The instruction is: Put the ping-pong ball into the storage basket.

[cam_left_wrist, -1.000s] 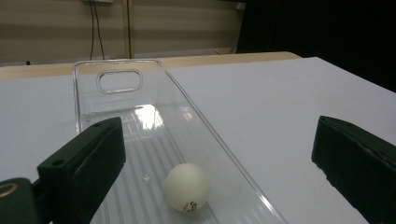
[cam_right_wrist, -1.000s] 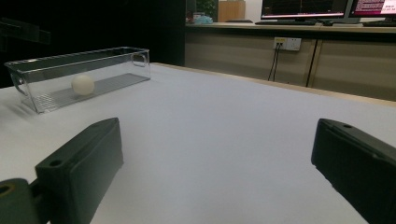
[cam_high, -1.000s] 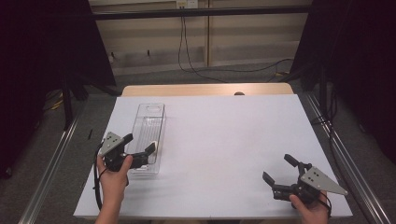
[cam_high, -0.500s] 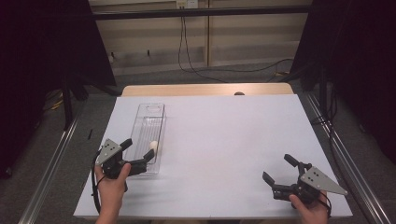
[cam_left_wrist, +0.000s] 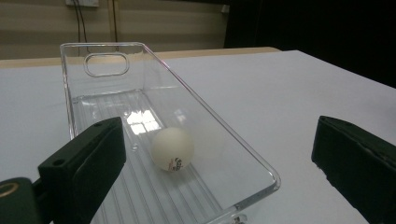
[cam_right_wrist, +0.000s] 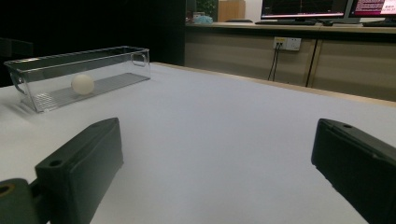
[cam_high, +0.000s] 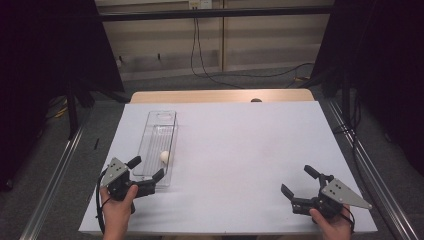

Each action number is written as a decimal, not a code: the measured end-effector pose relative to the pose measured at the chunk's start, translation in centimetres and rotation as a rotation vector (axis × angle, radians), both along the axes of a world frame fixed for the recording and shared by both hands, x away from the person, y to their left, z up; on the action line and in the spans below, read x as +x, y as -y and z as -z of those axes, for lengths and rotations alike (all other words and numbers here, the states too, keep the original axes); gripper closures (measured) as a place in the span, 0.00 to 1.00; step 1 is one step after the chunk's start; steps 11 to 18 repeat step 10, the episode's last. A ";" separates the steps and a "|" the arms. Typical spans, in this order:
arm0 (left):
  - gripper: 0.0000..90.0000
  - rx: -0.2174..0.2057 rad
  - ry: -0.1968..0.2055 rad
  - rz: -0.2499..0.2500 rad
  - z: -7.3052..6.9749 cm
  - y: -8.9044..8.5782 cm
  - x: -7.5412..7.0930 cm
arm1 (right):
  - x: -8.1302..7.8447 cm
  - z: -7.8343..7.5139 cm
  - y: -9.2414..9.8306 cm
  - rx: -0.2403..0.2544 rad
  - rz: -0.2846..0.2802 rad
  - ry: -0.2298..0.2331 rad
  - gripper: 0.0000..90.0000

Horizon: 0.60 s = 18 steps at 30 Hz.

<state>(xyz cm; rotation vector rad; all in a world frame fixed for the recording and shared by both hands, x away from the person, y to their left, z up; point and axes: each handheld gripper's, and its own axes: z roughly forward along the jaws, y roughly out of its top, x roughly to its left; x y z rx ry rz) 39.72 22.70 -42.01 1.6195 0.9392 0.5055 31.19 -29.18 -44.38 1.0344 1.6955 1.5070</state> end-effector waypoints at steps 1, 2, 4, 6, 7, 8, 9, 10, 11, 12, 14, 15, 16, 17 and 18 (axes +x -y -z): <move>0.04 -0.003 0.002 -0.005 0.1 -0.1 -0.1 | 0.0 0.0 0.0 -0.001 0.003 -0.001 0.02; 0.03 -0.016 0.004 -0.006 0.2 0.0 -0.3 | 0.0 0.0 0.1 -0.006 -0.006 -0.002 0.02; 0.03 -0.009 0.000 0.000 0.5 0.0 -0.5 | 0.0 0.0 0.0 -0.003 0.004 0.001 0.02; 0.03 -0.018 -0.003 0.009 0.9 0.0 -0.5 | 0.0 0.0 0.1 -0.005 0.001 -0.005 0.02; 0.03 -0.025 -0.005 0.011 1.0 0.0 -0.5 | 0.0 0.0 0.1 -0.006 -0.002 -0.001 0.02; 0.03 -0.018 -0.005 0.009 1.1 -0.1 -0.5 | 0.0 0.0 0.0 -0.007 -0.001 0.000 0.02; 0.03 -0.023 -0.007 0.006 1.1 -0.2 -0.4 | 0.0 0.0 0.0 -0.002 0.009 0.002 0.02; 0.03 -0.029 -0.007 0.004 1.1 -0.4 -0.4 | 0.0 0.1 0.0 -0.005 0.002 0.001 0.02; 0.03 -0.029 -0.007 0.004 1.1 -0.4 -0.4 | 0.0 0.1 0.0 -0.005 0.002 0.001 0.02; 0.03 -0.029 -0.007 0.004 1.1 -0.4 -0.4 | 0.0 0.1 0.0 -0.005 0.002 0.001 0.02; 0.03 -0.029 -0.007 0.004 1.1 -0.4 -0.4 | 0.0 0.1 0.0 -0.005 0.002 0.001 0.02; 0.03 -0.029 -0.007 0.004 1.1 -0.4 -0.4 | 0.0 0.1 0.0 -0.005 0.002 0.001 0.02; 0.03 -0.029 -0.007 0.004 1.1 -0.4 -0.4 | 0.0 0.1 0.0 -0.005 0.002 0.001 0.02; 0.03 -0.029 -0.007 0.004 1.1 -0.4 -0.4 | 0.0 0.1 0.0 -0.005 0.002 0.001 0.02; 0.03 -0.029 -0.007 0.004 1.1 -0.4 -0.4 | 0.0 0.1 0.0 -0.005 0.002 0.001 0.02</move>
